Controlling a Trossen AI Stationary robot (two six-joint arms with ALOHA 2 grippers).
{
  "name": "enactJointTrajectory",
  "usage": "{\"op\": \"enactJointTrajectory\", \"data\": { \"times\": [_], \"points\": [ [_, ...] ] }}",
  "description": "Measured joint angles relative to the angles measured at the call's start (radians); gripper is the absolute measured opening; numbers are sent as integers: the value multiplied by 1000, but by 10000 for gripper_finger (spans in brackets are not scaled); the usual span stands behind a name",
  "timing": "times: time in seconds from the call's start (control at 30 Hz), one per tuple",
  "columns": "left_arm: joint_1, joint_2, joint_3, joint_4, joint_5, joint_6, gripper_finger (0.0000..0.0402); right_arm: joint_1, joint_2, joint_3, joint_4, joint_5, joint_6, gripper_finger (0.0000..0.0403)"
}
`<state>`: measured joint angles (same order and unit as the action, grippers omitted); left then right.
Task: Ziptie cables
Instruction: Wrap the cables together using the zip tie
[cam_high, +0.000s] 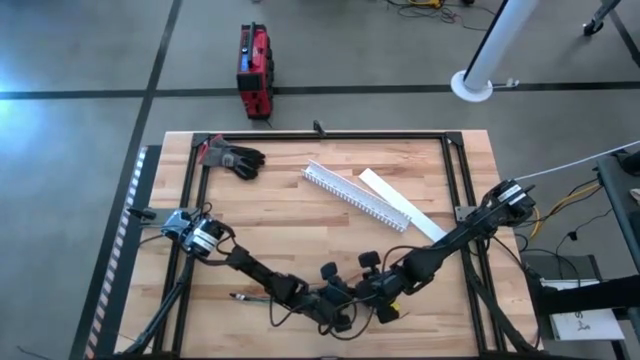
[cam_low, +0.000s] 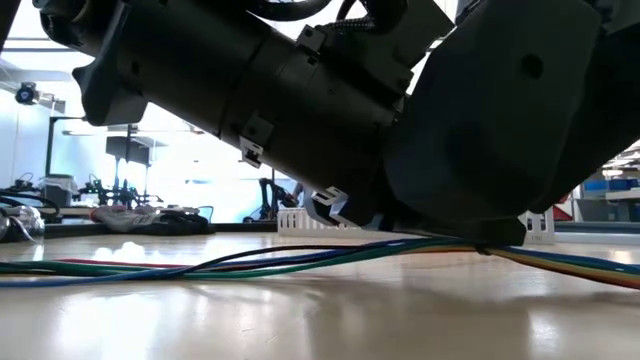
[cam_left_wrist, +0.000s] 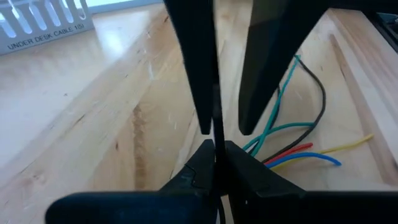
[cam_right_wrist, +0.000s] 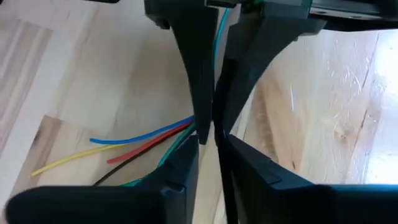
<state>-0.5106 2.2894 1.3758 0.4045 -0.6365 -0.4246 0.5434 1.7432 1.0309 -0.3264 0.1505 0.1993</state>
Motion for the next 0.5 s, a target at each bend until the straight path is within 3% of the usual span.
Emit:
{"op": "enactJointTrajectory", "data": {
  "times": [0.3, 0.5],
  "points": [
    [-1, 0, 0, -1, 2, 2, 16, 1, 0, 0, 3, 6, -19, 7],
    [1, -10, 0, 2, 0, 3, 43, 1, 0, 0, 3, 6, -41, 2]
  ]
}}
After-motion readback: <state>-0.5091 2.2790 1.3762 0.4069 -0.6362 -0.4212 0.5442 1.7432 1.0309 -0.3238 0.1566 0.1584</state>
